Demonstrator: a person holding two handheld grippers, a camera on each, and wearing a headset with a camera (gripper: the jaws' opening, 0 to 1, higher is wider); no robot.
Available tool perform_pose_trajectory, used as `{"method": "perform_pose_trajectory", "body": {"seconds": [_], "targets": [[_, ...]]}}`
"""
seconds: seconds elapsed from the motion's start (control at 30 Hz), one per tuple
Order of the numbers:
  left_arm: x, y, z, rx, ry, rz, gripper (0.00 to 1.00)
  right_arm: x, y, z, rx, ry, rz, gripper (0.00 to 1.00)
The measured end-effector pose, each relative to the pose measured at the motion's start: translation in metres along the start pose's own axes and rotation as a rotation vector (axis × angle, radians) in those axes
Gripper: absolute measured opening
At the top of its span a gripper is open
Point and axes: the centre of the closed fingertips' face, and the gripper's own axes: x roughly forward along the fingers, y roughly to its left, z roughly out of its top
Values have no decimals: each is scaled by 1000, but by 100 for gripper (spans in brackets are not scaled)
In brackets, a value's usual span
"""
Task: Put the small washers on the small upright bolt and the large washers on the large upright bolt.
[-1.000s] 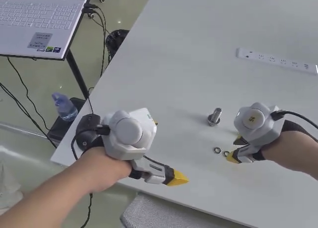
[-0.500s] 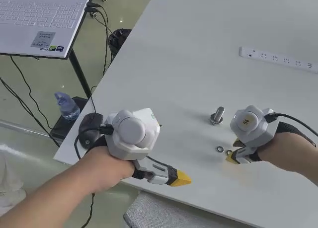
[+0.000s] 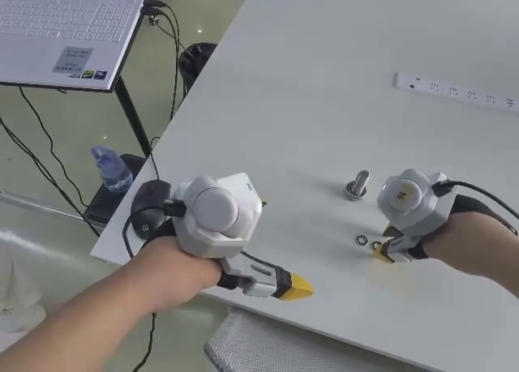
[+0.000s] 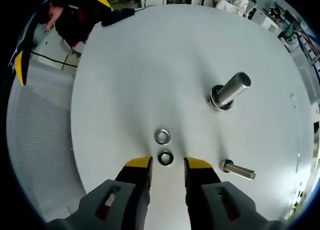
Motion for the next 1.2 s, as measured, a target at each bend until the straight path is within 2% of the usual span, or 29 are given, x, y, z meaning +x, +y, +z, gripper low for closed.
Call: {"method": "perform_pose_trajectory", "body": {"seconds": [0.5,0.77,0.97,1.2], "targets": [[1,2,0,-1,-1,-5,89,1,3,2,-40,17,-2,15],[3,1,-1,0,2,-6,88,1,3,2,-50,13,-5,14],[2,0,0,-5,-5,-3,87,1,3,3,-65,33,-15,13],[1,-3,-2,2,3,-7,87,1,2,2,-30,29,-24,13]]}}
